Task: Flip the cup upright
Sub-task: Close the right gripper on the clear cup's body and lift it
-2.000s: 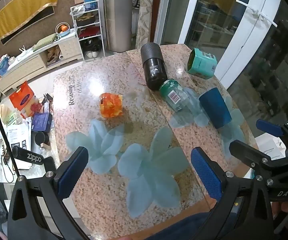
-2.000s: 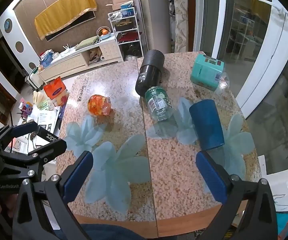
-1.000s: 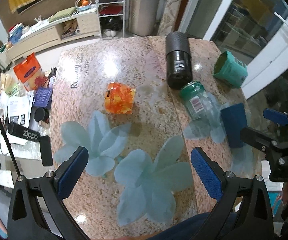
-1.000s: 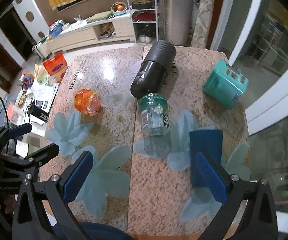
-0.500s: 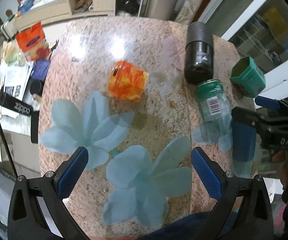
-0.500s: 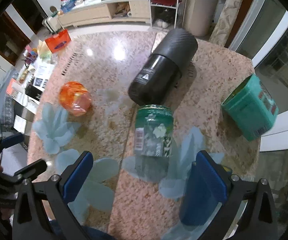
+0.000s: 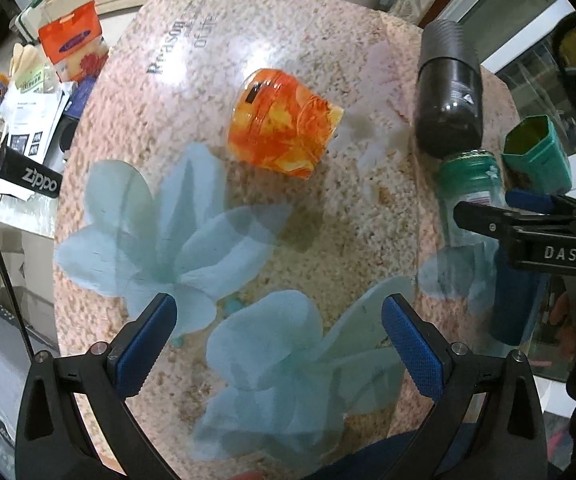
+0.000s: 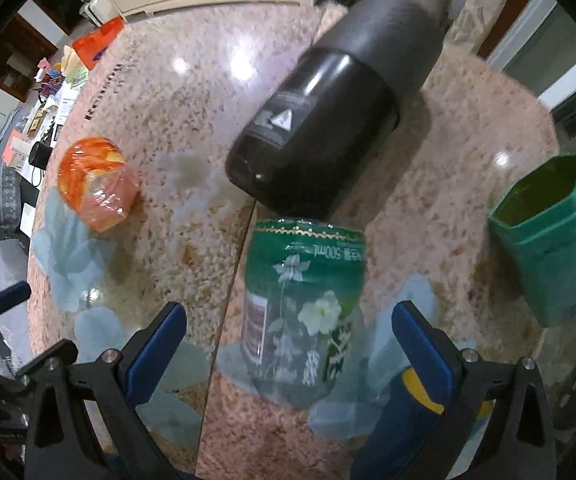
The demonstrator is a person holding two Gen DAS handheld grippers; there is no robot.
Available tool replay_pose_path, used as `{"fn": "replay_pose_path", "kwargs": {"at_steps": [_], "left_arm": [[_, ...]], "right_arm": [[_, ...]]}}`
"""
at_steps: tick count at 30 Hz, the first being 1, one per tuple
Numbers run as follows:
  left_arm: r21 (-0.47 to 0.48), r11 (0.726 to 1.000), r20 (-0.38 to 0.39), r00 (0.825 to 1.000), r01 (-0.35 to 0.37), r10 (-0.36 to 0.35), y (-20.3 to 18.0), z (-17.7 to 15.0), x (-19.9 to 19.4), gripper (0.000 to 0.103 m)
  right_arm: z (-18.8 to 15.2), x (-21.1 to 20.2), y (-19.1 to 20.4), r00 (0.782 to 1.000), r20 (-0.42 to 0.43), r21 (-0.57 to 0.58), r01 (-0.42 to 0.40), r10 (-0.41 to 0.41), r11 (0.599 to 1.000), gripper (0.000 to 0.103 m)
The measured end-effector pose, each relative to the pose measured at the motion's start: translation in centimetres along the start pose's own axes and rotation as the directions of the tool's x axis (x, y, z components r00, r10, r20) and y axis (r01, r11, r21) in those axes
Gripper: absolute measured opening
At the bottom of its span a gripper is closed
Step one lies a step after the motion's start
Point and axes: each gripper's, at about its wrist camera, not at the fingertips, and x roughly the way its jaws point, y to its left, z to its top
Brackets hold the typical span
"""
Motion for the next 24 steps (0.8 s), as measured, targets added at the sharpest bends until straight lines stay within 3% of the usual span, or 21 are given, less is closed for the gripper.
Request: {"fn": "replay_pose_path", "kwargs": {"at_steps": [8,17,24], "left_arm": [[-0.035,0.999,-0.009,1.0,0.01,-0.01,0.3,0.5,1.5,0.103],[-0.028,1.0,-0.011,1.0,0.006,-0.006,0.3,0.4,1.9,0.103],[-0.01,1.0,-0.004,1.0,0.006,-0.006,1.0,0.0,1.4,0.103]], "right_arm": [[1.1,2.8,-1.1,0.999,-0.051,0.029,-0.006,0.007,1.0,0.101],[1.5,6.1,-1.3,0.998,-0.057,0.021,0.008,-0.007,1.0,0.062],[0.3,5.5,-1.4,0.999,-0.034,0.041,-0.015,0.016,0.999,0.06]]}}
